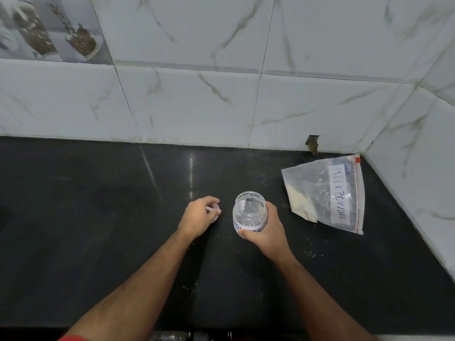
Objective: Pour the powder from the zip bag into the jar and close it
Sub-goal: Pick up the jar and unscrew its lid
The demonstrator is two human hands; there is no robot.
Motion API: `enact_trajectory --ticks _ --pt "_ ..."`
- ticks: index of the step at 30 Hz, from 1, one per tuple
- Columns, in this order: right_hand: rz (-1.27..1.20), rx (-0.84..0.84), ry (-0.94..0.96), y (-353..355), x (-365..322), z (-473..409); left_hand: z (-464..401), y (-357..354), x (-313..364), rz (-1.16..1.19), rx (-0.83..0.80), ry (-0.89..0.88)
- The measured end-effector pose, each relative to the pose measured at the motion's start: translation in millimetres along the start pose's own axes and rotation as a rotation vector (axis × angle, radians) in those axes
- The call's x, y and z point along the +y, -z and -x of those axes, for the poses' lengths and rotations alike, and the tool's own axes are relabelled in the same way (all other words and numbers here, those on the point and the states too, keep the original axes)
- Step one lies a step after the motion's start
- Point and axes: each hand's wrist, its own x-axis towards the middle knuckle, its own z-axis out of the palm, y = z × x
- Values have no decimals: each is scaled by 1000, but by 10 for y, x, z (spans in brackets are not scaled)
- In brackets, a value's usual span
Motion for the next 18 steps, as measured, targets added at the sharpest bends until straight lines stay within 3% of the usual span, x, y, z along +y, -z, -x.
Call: enact_trajectory --ticks 5,18 --pt "-6 -50 22 -200 68 -100 109 -92 -12 131 -153 -69" --pt "57 -218 -89 -180 122 -250 160 -99 9 121 -81 -31"
